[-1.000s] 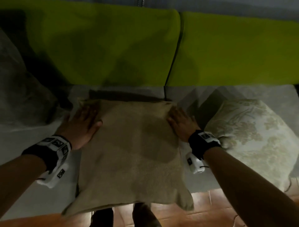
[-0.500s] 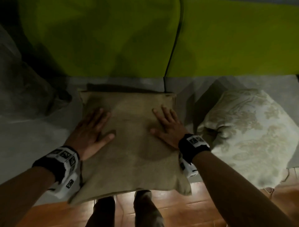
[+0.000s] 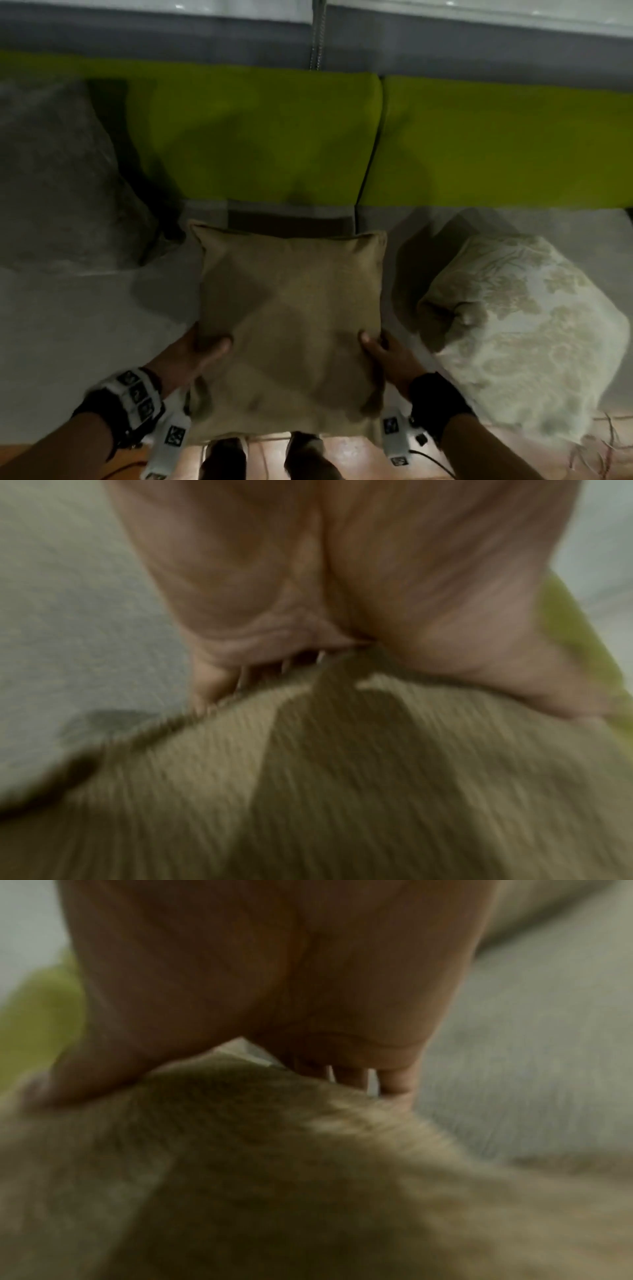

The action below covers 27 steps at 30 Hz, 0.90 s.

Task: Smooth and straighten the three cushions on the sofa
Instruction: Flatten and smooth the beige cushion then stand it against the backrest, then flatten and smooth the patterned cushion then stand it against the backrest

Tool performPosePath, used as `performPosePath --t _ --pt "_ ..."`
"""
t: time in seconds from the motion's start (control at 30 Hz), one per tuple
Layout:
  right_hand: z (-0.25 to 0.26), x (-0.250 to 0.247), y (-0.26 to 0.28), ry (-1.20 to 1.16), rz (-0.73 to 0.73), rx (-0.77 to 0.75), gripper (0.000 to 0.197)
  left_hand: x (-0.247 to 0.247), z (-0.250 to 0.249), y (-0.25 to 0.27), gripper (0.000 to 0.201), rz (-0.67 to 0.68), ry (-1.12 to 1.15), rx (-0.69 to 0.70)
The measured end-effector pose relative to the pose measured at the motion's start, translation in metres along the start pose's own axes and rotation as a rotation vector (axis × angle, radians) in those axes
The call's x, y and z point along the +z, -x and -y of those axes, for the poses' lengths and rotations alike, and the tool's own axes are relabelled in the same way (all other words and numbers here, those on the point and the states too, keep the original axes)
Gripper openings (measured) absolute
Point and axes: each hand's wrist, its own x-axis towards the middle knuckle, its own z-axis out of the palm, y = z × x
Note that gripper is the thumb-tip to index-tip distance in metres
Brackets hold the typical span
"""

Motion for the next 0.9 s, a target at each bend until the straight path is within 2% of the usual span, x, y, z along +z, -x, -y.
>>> performPosePath --t 0.03,0.1,0.13,0.27,0.3,0.37,0.4,0.47,0.5,0.6,0.7,0.77,0.8,0.9 --pt "0.006 -0.001 0.002 -0.008 0.001 0.004 0.092 0.000 0.000 0.002 0.097 -0.016 -0.010 0.067" --pt "0.026 -0.011 0.006 -0.028 -0.020 -0.012 0.111 -0.006 -0.012 0.008 0.098 0.039 0.108 0.033" --pt "0.039 -0.019 0.009 -0.063 -0.013 -0.037 0.113 -0.011 -0.019 0.008 0.101 0.050 0.158 0.029" --pt "0.091 -0.054 0.013 -0.041 -0.001 -0.201 0.092 -0.031 -0.058 0.000 0.116 0.009 0.274 0.078" --pt "0.102 -0.063 0.011 -0.057 -0.014 -0.259 0.092 -0.037 -0.070 -0.005 0.119 -0.006 0.305 0.118" --pt "0.129 -0.076 0.011 -0.026 -0.049 -0.381 0.104 -0.050 -0.095 -0.017 0.119 -0.043 0.393 0.229" --pt "0.141 -0.082 0.008 -0.003 -0.053 -0.444 0.116 -0.056 -0.106 -0.024 0.119 -0.055 0.408 0.273" --pt "0.162 -0.090 0.004 0.053 -0.038 -0.516 0.137 -0.062 -0.127 -0.038 0.122 -0.059 0.368 0.333" --pt "0.171 -0.092 0.003 0.084 -0.029 -0.539 0.138 -0.063 -0.136 -0.046 0.121 -0.066 0.324 0.340" --pt "0.183 -0.093 -0.003 0.087 -0.038 -0.541 0.130 -0.061 -0.147 -0.068 0.112 -0.105 0.267 0.312" --pt "0.182 -0.084 -0.012 0.141 -0.128 -0.520 0.146 -0.055 -0.141 -0.087 0.106 -0.163 0.292 0.253" --pt "0.178 -0.074 -0.016 0.185 -0.111 -0.495 0.153 -0.049 -0.132 -0.097 0.097 -0.140 0.288 0.255" --pt "0.177 -0.069 -0.017 0.186 -0.108 -0.498 0.151 -0.045 -0.129 -0.100 0.095 -0.133 0.298 0.264" --pt "0.175 -0.054 -0.017 0.204 -0.176 -0.551 0.126 -0.038 -0.134 -0.105 0.091 -0.157 0.323 0.284"
